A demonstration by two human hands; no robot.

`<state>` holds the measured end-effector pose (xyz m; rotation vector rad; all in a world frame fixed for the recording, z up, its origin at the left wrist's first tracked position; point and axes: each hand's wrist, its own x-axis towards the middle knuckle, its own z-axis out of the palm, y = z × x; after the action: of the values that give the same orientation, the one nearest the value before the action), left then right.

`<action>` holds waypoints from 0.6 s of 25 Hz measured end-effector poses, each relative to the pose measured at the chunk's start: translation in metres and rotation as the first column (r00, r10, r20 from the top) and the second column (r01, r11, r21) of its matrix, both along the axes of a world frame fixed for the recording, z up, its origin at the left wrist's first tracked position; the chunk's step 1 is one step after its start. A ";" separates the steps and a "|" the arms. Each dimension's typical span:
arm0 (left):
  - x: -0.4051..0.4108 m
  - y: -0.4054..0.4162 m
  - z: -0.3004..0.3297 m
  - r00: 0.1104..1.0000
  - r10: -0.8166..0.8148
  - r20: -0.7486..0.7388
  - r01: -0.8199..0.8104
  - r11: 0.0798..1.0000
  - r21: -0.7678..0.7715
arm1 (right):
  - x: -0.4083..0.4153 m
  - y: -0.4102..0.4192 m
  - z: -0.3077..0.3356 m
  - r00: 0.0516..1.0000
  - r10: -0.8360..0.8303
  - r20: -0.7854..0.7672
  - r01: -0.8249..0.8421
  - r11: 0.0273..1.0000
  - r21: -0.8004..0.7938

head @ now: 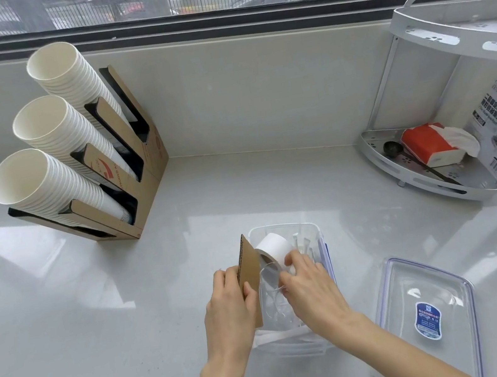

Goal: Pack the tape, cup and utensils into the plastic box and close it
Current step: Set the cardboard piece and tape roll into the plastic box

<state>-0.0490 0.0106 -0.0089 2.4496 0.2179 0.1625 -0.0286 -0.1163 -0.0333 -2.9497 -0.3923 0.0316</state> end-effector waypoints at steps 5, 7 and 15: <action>0.001 0.000 0.000 1.000 0.005 -0.025 -0.005 1.000 0.024 | 0.000 -0.008 0.004 0.997 -0.074 0.027 0.072 0.996 0.055; 0.001 -0.002 -0.002 0.996 -0.020 -0.081 0.025 0.998 0.057 | 0.000 -0.014 0.008 0.997 -0.076 0.018 0.074 0.991 0.115; -0.007 -0.005 -0.014 0.970 -0.087 -0.227 0.128 0.977 0.168 | -0.003 -0.019 0.018 0.997 -0.010 -0.076 0.019 0.994 0.107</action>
<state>-0.0560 0.0056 -0.0226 2.6539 0.1706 -0.1426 -0.0319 -0.1352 -0.0153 -2.8345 -0.3504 0.1160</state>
